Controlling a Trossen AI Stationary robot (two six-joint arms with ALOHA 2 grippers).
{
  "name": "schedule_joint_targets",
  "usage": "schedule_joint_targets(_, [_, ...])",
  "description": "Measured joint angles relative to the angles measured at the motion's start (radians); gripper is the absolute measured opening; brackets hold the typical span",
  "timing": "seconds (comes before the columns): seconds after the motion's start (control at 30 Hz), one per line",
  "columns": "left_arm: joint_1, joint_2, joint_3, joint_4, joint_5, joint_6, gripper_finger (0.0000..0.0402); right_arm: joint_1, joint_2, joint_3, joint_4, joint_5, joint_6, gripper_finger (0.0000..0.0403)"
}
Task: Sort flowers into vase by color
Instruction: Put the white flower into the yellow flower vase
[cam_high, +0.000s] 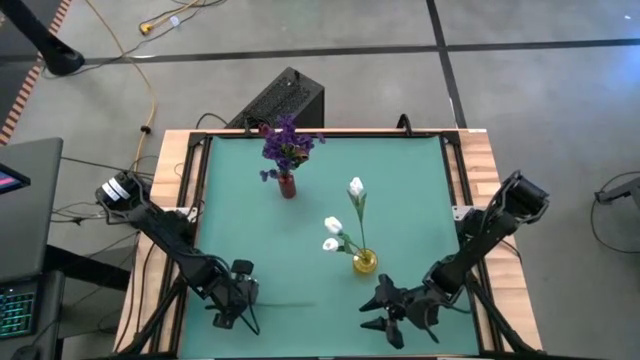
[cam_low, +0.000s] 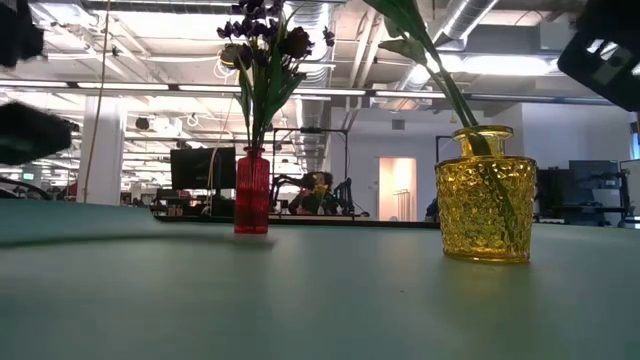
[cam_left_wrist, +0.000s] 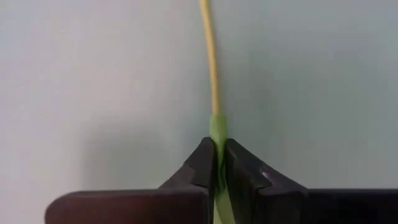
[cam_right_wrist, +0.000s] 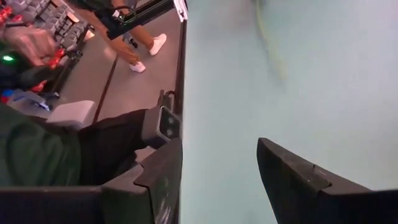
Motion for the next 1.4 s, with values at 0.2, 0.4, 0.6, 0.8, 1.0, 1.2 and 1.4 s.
schedule_joint_targets(0.2, [0.026, 0.000, 0.073, 0.017, -0.021, 0.018, 0.0012, -0.016, 0.053, 0.044, -0.014, 0.021, -0.167, 0.0232])
schedule_joint_targets(0.4, [0.089, 0.000, 0.129, 0.053, 0.093, -0.125, 0.0012, 0.014, 0.140, 0.228, -0.099, -0.003, -0.445, 0.0232])
schedule_joint_targets(0.6, [0.148, 0.000, 0.136, 0.210, 0.130, -0.256, 0.0012, 0.009, 0.239, 0.475, -0.381, 0.109, -0.577, 0.0232])
schedule_joint_targets(0.8, [0.183, 0.000, 0.136, 0.253, 0.164, -0.309, 0.0012, -0.036, 0.368, 0.682, -0.562, 0.173, -0.728, 0.0232])
schedule_joint_targets(1.0, [0.183, 0.000, 0.136, 0.249, 0.168, -0.316, 0.0012, -0.094, 0.476, 0.846, -0.663, 0.240, -0.901, 0.0232])
schedule_joint_targets(1.2, [0.183, 0.000, 0.136, 0.249, 0.188, -0.312, 0.0012, -0.139, 0.536, 0.935, -0.699, 0.251, -0.994, 0.0232])
schedule_joint_targets(1.4, [0.183, 0.000, 0.136, 0.249, 0.188, -0.281, 0.0012, -0.170, 0.540, 0.940, -0.743, 0.224, -0.933, 0.0232])
